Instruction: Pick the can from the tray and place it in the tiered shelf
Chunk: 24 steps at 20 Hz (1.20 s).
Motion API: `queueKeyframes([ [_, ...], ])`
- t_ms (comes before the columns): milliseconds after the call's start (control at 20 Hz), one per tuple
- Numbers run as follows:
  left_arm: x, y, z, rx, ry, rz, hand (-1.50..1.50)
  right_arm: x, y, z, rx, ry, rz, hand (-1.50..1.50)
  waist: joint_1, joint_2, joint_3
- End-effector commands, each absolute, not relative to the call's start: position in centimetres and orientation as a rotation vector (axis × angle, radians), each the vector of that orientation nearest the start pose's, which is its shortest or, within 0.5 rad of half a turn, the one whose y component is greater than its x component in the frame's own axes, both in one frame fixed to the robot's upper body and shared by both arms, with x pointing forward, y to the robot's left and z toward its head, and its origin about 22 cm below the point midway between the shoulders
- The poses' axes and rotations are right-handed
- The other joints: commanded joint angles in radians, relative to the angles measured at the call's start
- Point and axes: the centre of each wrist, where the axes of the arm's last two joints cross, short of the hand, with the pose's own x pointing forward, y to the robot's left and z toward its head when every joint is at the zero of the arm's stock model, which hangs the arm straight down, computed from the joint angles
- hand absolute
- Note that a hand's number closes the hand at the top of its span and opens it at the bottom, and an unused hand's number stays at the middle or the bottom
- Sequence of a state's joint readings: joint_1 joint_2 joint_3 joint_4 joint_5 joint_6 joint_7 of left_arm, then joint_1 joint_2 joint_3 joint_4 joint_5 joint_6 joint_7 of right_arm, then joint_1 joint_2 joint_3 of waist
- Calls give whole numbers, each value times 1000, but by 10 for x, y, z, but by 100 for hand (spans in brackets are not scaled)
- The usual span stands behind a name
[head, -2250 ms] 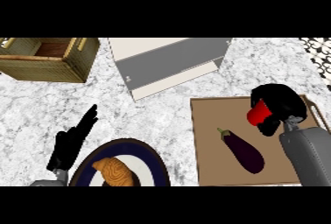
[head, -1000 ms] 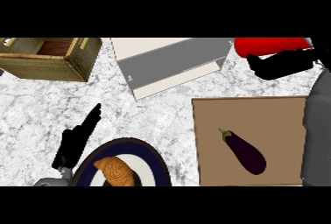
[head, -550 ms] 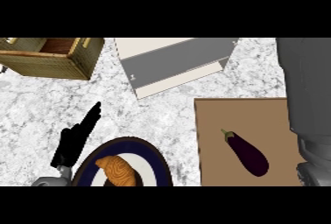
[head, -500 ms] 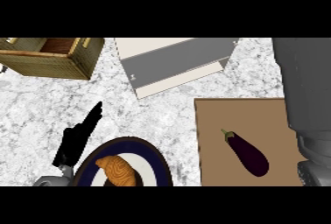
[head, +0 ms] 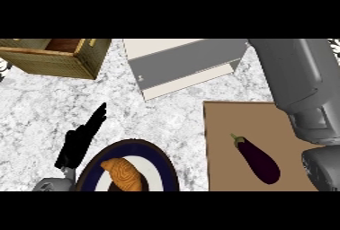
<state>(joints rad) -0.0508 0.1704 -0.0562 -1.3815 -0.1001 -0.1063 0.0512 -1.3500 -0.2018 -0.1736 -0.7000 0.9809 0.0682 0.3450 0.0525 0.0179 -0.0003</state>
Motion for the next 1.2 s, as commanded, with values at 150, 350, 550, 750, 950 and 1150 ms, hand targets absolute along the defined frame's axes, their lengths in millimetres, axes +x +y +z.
queueKeyframes([
  [150,263,250,-27,76,-1333,-325,0,475,-114,252,-967,-1468,875,150,10,8,-1],
  [350,259,252,-23,73,-1349,-348,0,477,-114,241,-692,-1502,739,150,23,12,1],
  [550,258,248,-23,61,-1359,-354,0,476,-105,220,-335,-1420,449,-150,41,17,3],
  [750,251,242,-31,66,-1360,-356,0,478,-118,215,-187,-1498,263,-150,36,14,2],
  [950,256,240,-28,56,-1337,-337,0,478,-116,219,-172,-1604,124,-150,19,8,1],
  [1150,260,249,-23,76,-1329,-344,0,483,-152,250,-265,-1700,-93,-150,21,11,0],
])
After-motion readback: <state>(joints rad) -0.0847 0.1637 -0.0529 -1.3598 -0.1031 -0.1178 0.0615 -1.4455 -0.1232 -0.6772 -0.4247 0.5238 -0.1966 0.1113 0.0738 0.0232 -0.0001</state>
